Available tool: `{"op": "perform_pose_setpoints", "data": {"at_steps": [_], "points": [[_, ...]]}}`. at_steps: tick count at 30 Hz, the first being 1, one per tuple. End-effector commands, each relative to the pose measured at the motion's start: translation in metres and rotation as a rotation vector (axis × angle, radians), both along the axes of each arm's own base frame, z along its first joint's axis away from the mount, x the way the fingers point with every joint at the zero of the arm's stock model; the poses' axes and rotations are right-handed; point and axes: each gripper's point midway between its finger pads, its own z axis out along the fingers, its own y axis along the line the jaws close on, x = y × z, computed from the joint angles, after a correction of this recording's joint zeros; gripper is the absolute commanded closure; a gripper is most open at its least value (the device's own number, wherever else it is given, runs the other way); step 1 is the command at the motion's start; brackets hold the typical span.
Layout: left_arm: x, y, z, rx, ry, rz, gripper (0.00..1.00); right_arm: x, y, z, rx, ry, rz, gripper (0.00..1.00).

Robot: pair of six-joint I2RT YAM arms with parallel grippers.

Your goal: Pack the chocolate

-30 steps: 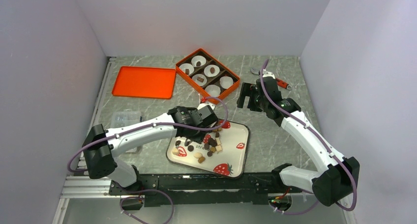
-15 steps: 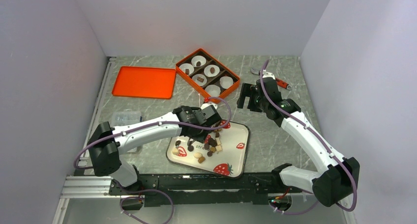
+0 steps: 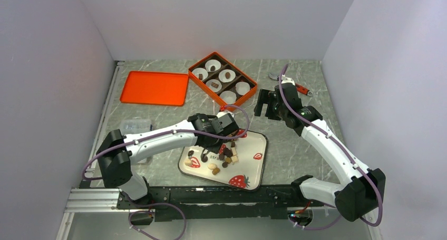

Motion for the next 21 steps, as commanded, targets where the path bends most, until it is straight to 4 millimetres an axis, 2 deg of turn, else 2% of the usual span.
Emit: {"op": "perform_pose_setpoints", "data": {"at_steps": [1,8,13,21], "points": [[0.007,-0.009,0.016,-0.042,-0.035,0.010,0.65,0.004,-0.002,0.012,0.007,-0.053,-0.002,0.00],[0.005,0.004,0.041,-0.057,-0.074,0.002,0.65,0.004,-0.002,0.014,0.009,-0.057,-0.005,0.00],[0.001,0.014,0.046,-0.053,-0.081,0.001,0.65,0.004,-0.001,0.015,0.014,-0.057,-0.005,0.00],[0.002,0.017,0.061,-0.085,-0.112,0.001,0.64,0.004,-0.002,0.016,0.015,-0.058,-0.009,0.00]]}}
